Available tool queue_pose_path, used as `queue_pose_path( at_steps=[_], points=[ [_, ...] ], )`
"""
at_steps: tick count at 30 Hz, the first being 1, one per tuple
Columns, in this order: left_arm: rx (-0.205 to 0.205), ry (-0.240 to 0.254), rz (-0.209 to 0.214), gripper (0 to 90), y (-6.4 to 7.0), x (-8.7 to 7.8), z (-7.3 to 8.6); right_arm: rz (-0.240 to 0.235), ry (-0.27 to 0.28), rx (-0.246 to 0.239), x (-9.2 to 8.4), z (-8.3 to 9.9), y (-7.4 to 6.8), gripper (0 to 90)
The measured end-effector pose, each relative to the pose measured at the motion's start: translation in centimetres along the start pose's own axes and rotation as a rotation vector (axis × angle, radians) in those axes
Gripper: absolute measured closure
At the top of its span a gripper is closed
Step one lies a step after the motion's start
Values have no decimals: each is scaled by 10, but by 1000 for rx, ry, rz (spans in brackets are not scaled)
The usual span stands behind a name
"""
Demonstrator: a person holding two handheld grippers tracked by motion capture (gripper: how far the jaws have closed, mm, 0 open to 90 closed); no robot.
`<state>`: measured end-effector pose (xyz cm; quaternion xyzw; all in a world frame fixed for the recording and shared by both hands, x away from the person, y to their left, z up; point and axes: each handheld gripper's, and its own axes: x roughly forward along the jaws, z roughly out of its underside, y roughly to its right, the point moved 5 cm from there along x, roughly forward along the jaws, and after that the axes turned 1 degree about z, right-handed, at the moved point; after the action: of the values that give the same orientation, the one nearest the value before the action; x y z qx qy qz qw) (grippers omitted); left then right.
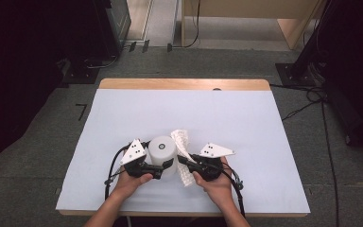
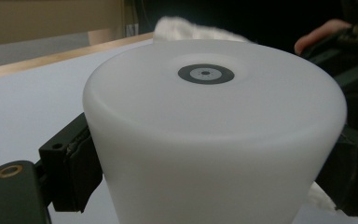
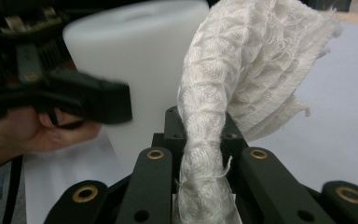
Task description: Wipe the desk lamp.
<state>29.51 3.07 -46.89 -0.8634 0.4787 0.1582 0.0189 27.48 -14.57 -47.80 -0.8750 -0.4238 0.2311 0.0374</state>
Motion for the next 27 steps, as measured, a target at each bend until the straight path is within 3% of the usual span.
queue_pose_path(
  at_steps=[8, 12, 18, 27],
  points=[
    [3, 8, -2, 89, -2, -3, -1, 6, -44, 11, 9, 8, 1, 796],
    [45, -34, -1, 89, 3, 4, 4, 11, -11, 3, 1, 1, 1, 797],
    [57, -43, -1, 89, 6, 6, 4, 3, 50, 9, -11, -12, 0, 797],
    [25, 4, -19, 89, -2, -2, -3, -7, -29, 21, 6, 6, 0, 796]
  ],
)
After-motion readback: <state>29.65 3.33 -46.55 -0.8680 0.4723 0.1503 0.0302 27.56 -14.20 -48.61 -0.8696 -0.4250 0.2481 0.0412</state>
